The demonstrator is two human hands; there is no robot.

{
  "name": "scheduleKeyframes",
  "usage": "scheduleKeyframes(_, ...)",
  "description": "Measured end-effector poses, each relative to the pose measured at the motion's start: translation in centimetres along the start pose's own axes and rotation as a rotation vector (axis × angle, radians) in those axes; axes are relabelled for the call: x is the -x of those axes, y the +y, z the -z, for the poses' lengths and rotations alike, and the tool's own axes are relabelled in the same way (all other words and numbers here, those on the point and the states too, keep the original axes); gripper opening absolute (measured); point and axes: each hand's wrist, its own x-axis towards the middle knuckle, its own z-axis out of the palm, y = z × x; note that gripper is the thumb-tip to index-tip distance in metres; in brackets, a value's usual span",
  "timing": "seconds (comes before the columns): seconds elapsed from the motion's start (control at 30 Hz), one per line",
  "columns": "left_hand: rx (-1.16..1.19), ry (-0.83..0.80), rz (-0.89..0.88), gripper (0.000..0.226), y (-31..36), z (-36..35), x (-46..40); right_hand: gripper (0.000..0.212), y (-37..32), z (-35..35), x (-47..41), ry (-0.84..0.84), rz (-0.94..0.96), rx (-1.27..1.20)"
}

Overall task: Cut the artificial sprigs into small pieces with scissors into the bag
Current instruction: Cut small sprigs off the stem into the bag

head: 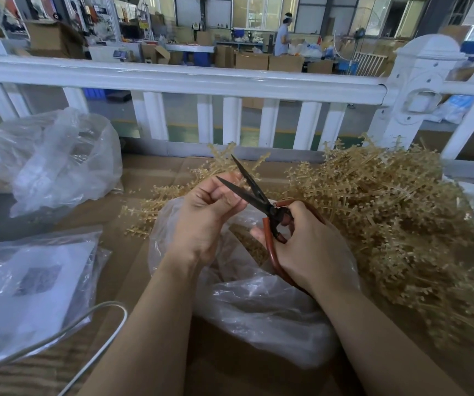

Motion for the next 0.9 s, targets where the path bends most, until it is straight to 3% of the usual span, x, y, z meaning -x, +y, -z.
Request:
scheduleKeyframes(0.53,-0.063,-0.064,-0.104,0.02,-0.37,0.3,-0.15,0.069,0.31,-0.47,0.15,0.036,0.018,-0.012)
scheduleKeyframes(0.9,-0.105,0.021,-0.1,0.02,-0.06,0.3,-0.13,0.066,0.24,-0.42,0.14,0.041,0.044,-0.002)
